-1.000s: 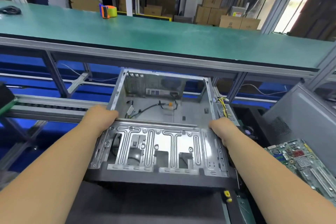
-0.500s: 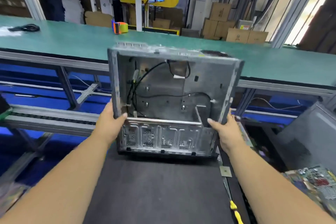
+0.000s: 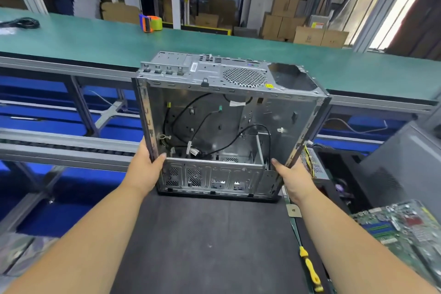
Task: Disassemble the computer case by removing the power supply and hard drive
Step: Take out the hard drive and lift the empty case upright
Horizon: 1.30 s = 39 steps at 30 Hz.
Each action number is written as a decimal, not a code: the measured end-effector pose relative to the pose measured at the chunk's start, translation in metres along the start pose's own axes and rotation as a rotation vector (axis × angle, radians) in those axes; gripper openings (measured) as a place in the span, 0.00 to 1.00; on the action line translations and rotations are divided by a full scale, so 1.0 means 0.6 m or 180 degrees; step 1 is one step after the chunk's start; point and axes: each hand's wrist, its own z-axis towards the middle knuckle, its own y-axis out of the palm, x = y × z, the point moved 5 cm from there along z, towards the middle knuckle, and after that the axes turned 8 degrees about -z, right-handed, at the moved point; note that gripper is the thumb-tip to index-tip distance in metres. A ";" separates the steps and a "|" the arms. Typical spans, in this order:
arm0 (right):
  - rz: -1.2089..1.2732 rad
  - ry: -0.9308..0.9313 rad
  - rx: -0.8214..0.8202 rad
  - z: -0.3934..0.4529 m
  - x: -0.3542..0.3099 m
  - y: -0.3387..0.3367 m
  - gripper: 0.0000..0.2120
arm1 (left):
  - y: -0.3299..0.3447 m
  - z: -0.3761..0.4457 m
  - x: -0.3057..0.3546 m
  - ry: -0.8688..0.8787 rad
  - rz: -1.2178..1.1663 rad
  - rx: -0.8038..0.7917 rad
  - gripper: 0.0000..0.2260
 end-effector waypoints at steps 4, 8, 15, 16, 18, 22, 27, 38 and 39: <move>0.0027 0.0315 -0.0210 -0.013 0.024 0.007 0.29 | 0.005 -0.004 -0.012 -0.0248 -0.0074 -0.0027 0.18; -0.0409 0.0680 -0.0321 -0.043 0.092 0.023 0.25 | 0.028 -0.034 -0.079 -0.1154 -0.0254 -0.0213 0.26; -0.1407 0.0557 0.0323 -0.048 0.116 0.024 0.11 | 0.059 -0.072 -0.157 -0.1423 -0.0320 -0.0480 0.33; -0.1407 0.0509 0.0380 -0.043 0.114 0.025 0.07 | 0.063 -0.065 -0.162 -0.1431 -0.0396 -0.0529 0.37; -0.1441 0.0455 0.0410 -0.035 0.112 0.026 0.04 | 0.068 -0.050 -0.170 -0.1454 -0.0500 -0.0635 0.42; -0.1552 0.0456 0.0444 -0.006 0.105 0.026 0.04 | 0.072 -0.014 -0.178 -0.1400 -0.0502 -0.0847 0.45; -0.1636 0.0452 0.0428 0.033 0.092 0.031 0.04 | 0.086 0.023 -0.175 -0.1358 -0.0596 -0.0802 0.46; -0.1681 0.0504 0.0149 0.041 0.086 0.033 0.13 | 0.090 0.023 -0.175 -0.1227 -0.0647 -0.0676 0.42; -0.1706 0.0518 0.0103 0.033 0.084 0.030 0.16 | 0.087 0.014 -0.166 -0.1183 -0.0576 -0.0499 0.40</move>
